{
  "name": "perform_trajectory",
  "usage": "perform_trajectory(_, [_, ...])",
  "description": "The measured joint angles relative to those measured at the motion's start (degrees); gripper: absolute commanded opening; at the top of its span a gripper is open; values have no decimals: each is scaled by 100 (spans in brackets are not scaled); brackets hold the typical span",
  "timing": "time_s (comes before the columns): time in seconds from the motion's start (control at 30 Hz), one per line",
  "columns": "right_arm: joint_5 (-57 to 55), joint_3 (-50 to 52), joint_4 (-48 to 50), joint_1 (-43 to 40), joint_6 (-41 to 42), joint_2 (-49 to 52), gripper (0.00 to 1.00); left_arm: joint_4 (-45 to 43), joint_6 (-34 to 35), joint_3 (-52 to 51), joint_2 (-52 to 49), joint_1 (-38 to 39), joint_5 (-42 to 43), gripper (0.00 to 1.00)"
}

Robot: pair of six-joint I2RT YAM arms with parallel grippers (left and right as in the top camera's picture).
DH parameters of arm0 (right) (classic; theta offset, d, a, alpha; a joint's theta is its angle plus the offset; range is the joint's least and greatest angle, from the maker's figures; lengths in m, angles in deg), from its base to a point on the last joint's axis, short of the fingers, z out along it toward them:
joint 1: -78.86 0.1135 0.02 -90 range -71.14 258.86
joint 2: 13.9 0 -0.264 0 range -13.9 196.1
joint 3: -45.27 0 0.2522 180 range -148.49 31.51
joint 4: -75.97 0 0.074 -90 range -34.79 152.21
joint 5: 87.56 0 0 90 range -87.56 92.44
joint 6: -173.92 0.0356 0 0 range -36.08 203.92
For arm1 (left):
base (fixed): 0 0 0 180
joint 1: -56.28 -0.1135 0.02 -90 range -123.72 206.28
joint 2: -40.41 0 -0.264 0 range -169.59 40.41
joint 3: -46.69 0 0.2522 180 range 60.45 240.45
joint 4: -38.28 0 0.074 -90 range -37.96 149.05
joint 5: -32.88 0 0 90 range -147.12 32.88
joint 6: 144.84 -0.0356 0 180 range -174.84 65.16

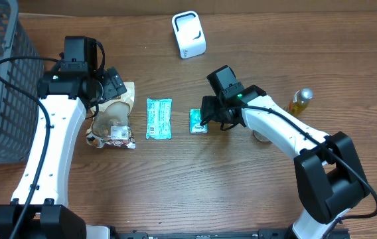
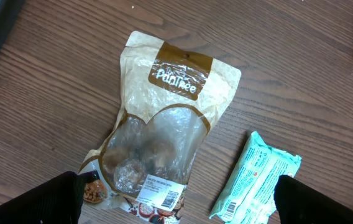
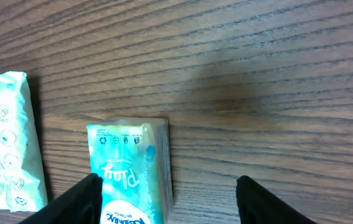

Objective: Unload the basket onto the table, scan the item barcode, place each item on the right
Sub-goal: 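Lower the right gripper and close it on the small green tissue pack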

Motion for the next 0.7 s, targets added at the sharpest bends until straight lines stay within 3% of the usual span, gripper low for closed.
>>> perform_trajectory(0.57, [0, 0, 52, 0, 4, 2, 62, 0, 0, 2, 0, 0, 0, 99])
perform_trajectory(0.7, [2, 0, 63, 0, -2, 2, 52, 0, 0, 0, 0, 0, 0, 100])
